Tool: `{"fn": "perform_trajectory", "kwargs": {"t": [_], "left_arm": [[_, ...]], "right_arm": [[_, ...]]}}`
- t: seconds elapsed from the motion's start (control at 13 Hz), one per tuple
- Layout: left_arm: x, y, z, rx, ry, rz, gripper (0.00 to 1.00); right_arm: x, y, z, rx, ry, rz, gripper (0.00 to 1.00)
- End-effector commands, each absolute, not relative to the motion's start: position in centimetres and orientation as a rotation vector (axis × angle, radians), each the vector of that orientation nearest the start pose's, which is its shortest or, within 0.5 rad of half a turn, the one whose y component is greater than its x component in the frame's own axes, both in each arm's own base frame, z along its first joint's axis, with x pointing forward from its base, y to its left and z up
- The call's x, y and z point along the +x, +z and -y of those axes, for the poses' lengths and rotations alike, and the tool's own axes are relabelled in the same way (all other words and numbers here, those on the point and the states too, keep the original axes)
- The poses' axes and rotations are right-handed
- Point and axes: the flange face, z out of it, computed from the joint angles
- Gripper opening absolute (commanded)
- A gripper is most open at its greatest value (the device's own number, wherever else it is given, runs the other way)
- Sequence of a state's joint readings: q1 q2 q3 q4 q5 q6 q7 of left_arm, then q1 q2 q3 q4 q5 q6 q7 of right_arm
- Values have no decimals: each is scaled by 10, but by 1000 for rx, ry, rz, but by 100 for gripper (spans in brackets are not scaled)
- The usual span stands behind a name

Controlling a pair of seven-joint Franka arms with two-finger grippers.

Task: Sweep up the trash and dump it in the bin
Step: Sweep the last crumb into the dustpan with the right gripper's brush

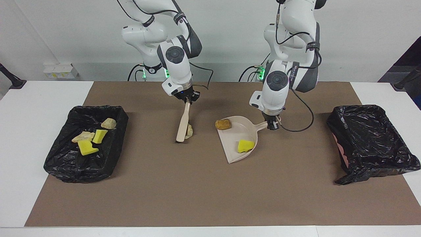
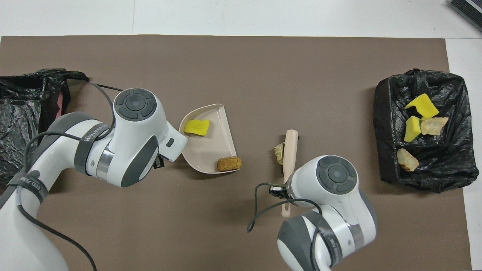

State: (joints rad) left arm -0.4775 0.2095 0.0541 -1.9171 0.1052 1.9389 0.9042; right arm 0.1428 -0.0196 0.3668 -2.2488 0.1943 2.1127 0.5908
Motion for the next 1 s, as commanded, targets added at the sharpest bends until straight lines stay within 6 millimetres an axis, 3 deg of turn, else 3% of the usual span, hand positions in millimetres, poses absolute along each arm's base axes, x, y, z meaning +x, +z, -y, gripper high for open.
{"fn": "perform_trajectory", "kwargs": {"t": [0.0,0.23,0.54,0.69,0.92], "left_arm": [[528,374,228,-2363,290,-1941,0],[528,374,228,-2363,290,-1940,0],[528,374,229,-2360,290,-1944,0],[528,374,229,-2360,283,-1945,0],[529,374,229,-2360,279,-1945,0]], "right_arm": [[454,373,-303,-2954,305,-253,0],[454,381,-345,-2915,279,-168,0],[433,408,-402,-2848,236,-56,0],[435,423,-410,-2841,201,-23,0],[441,431,-396,-2863,199,-37,0]]}}
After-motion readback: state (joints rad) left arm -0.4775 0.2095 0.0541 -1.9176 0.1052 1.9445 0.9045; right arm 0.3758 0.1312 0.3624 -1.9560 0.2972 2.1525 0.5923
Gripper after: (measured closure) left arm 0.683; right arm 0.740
